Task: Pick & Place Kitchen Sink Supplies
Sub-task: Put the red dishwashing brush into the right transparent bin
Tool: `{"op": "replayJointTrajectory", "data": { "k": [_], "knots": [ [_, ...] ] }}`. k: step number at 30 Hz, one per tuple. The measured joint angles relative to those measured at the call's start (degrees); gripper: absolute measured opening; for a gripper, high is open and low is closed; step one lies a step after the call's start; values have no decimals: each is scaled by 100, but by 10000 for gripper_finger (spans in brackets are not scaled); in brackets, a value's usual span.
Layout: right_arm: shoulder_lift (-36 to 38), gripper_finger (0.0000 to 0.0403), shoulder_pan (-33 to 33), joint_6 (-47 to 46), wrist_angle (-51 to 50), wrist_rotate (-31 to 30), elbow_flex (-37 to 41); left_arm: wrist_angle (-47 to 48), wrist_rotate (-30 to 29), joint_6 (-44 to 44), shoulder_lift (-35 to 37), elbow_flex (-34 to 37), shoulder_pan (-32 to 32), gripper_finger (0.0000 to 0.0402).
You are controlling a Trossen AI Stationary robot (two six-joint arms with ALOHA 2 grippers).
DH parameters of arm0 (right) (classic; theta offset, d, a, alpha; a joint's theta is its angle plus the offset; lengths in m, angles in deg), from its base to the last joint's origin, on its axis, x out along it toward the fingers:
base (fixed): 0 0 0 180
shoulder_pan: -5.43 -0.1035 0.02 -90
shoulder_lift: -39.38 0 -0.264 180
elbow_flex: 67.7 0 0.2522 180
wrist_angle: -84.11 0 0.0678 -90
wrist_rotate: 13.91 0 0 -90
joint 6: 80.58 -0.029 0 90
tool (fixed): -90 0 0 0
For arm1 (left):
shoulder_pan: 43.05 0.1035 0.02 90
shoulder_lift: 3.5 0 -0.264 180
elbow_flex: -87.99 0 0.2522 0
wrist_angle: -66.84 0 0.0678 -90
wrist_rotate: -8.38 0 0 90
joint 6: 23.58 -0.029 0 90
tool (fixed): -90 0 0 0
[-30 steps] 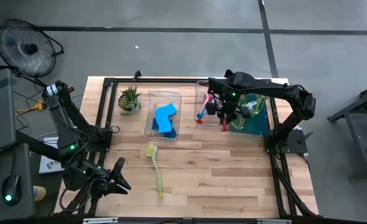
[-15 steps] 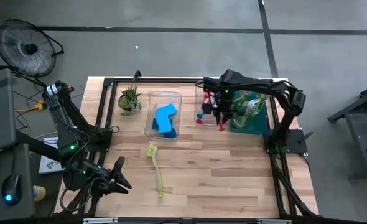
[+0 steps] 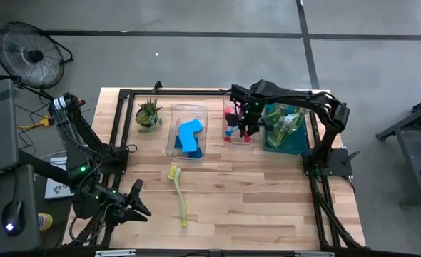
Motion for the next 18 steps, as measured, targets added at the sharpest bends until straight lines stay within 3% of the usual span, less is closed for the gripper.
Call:
{"op": "replayJointTrajectory", "data": {
  "k": [18],
  "knots": [
    [222,128,-31,447,321,-736,-2,-2,90,42,-2,0,0,95]
  ]
}}
